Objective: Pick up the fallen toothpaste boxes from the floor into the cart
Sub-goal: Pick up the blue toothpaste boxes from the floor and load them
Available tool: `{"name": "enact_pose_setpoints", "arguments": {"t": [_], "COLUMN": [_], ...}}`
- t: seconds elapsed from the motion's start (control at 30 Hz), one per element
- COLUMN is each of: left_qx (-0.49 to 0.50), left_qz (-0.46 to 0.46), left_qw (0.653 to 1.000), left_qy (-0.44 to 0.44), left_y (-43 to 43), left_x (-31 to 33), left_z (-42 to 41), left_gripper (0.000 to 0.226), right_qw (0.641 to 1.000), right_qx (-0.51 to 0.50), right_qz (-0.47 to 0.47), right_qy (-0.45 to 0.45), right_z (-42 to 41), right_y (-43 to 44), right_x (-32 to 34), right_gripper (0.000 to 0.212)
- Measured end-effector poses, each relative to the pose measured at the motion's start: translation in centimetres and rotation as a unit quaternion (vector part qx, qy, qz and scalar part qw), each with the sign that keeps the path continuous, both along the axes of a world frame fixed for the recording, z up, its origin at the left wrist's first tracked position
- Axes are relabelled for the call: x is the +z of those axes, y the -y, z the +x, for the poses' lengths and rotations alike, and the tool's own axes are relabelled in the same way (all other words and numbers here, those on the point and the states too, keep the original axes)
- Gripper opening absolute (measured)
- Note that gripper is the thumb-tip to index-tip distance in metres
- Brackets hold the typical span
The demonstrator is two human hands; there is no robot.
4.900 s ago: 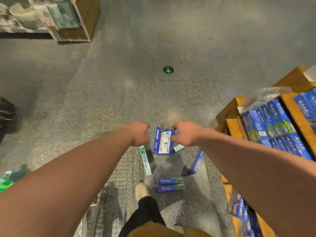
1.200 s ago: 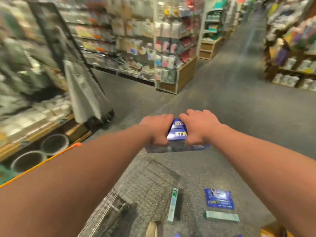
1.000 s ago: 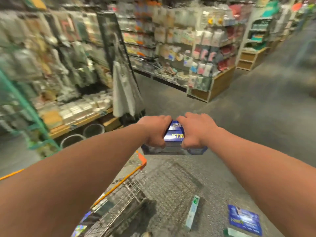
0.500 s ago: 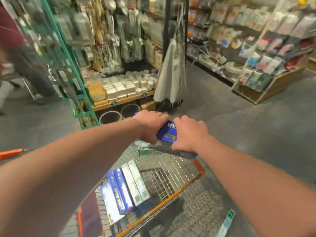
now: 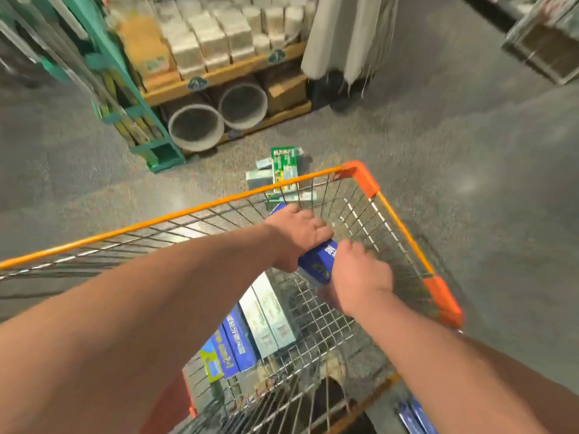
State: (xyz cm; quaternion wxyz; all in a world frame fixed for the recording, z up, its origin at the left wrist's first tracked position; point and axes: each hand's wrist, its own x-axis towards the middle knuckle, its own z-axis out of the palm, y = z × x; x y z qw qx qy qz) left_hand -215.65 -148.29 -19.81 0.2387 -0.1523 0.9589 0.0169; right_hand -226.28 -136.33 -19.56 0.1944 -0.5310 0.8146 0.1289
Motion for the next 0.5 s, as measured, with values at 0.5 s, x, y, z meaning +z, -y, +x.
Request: {"name": "enact_pose_setpoints", "arguments": {"t": [0.5], "left_qx": [-0.07], "left_qz": [-0.007], "left_qw": [0.997], "left_qy": [0.035], "left_y": [2.5], "left_x": [-18.4], "left_z": [1.3], "left_gripper": [0.066], "right_qw": [0.997], "right_qx": [-0.041], "right_qz": [0.036], "right_qy": [0.047], "right_z": [3.8], "right_y": [1.3], "right_x": [-18.1], "right_gripper": [0.066]}}
